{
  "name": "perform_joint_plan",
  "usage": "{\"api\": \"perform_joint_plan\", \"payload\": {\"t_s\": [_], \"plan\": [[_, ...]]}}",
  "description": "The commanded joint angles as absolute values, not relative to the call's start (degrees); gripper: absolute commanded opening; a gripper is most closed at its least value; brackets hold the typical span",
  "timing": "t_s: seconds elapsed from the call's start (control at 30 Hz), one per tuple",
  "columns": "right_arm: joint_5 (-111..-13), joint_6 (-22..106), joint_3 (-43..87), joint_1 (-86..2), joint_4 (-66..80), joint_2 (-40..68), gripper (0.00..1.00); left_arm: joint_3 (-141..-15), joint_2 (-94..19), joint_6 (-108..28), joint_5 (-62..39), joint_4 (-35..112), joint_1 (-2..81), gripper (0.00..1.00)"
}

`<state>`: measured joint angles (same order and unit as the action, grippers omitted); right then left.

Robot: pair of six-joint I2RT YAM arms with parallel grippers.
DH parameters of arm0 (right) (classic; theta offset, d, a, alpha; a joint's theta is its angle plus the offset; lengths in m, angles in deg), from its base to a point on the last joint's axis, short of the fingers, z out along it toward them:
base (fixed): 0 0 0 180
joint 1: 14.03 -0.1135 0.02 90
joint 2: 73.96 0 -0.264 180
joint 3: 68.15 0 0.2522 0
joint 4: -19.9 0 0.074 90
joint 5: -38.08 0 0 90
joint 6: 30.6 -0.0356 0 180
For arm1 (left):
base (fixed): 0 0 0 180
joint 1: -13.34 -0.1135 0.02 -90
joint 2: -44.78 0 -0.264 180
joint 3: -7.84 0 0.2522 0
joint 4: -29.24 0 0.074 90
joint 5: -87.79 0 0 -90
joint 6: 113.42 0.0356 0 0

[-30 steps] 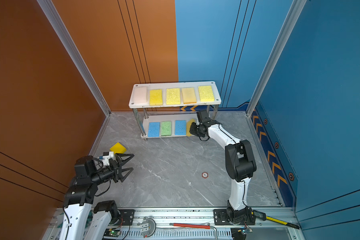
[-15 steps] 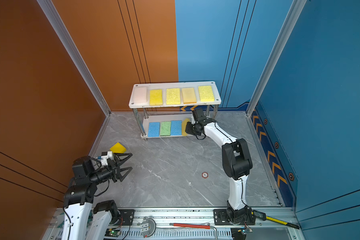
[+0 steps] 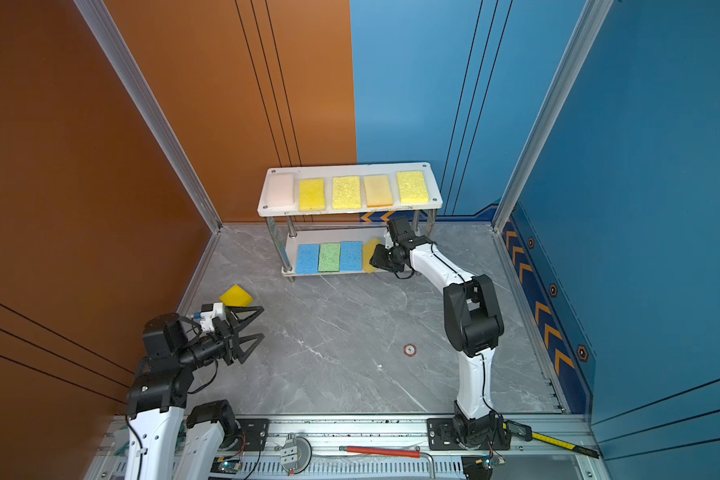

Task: Place and organize the cleaning sponges onto the shelf
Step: 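Set the yellow sponge beside the blue sponge on the lower shelf, open right gripper, then withdraw the open right gripper from the yellow sponge on the shelf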

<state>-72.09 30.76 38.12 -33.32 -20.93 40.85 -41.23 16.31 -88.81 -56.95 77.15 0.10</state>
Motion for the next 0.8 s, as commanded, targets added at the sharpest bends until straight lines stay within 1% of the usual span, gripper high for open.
{"api": "perform_joint_plan", "payload": {"t_s": [0.0,0.17,0.3,0.43,0.63,0.77], "plan": [[-72.8,30.2,37.5,-32.3,-22.5,41.2,0.49,-40.5,16.9,-88.7,-58.4,77.8,-0.5,0.98],[-72.3,29.4,36.4,-31.4,-22.7,40.1,0.58,-40.7,17.0,-89.2,-58.1,77.8,-0.5,0.98],[-71.2,29.5,36.0,-31.4,-23.8,39.5,0.62,-40.8,17.4,-89.6,-58.0,77.8,-0.6,0.98],[-70.5,29.5,34.5,-31.3,-23.8,37.3,0.63,-40.7,18.0,-90.0,-57.8,77.8,-0.6,0.98],[-71.5,28.9,28.1,-31.3,-21.3,29.3,0.63,-40.4,19.1,-90.8,-57.5,77.8,-0.6,0.98],[-72.6,28.6,23.2,-31.3,-21.2,25.6,0.61,-39.6,20.3,-91.3,-57.1,77.8,-0.6,0.98]]}}
